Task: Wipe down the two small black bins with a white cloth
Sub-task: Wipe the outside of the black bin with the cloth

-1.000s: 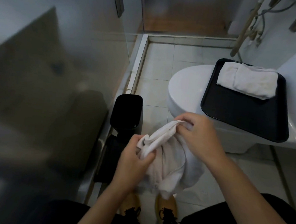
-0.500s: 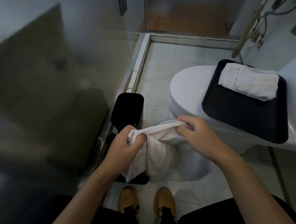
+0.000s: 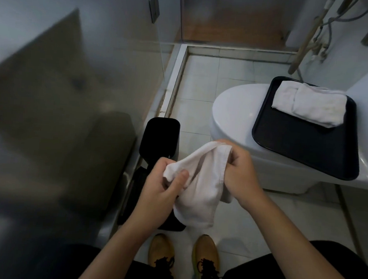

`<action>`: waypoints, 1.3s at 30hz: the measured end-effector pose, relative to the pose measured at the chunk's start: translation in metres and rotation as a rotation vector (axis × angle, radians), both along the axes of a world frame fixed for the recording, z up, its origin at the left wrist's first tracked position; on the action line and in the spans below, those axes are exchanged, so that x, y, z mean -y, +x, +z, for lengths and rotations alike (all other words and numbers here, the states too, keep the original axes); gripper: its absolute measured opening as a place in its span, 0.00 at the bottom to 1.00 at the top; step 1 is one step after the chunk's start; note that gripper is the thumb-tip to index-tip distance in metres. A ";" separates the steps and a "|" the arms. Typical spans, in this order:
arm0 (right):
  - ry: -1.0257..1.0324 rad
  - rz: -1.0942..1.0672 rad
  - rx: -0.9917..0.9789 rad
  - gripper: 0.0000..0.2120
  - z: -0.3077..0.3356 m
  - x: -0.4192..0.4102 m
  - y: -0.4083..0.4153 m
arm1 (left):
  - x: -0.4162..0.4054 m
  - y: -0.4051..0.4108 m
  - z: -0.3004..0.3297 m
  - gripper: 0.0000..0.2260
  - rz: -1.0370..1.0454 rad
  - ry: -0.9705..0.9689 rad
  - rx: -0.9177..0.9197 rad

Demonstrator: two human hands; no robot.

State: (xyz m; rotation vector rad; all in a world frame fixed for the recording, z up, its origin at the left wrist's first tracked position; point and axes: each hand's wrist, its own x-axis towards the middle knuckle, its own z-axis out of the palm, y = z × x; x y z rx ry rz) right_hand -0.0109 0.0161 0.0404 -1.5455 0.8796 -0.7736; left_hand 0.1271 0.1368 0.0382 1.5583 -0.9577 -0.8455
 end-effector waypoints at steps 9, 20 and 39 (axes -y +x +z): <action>-0.017 0.022 -0.229 0.08 0.009 -0.003 -0.001 | -0.008 0.004 0.000 0.08 -0.108 0.154 0.792; -0.086 0.161 -0.418 0.07 0.035 0.009 -0.011 | 0.008 -0.022 -0.015 0.04 0.052 -0.023 0.606; -0.306 0.469 -0.676 0.11 0.048 0.028 -0.029 | 0.013 0.021 0.009 0.15 -0.458 0.108 0.389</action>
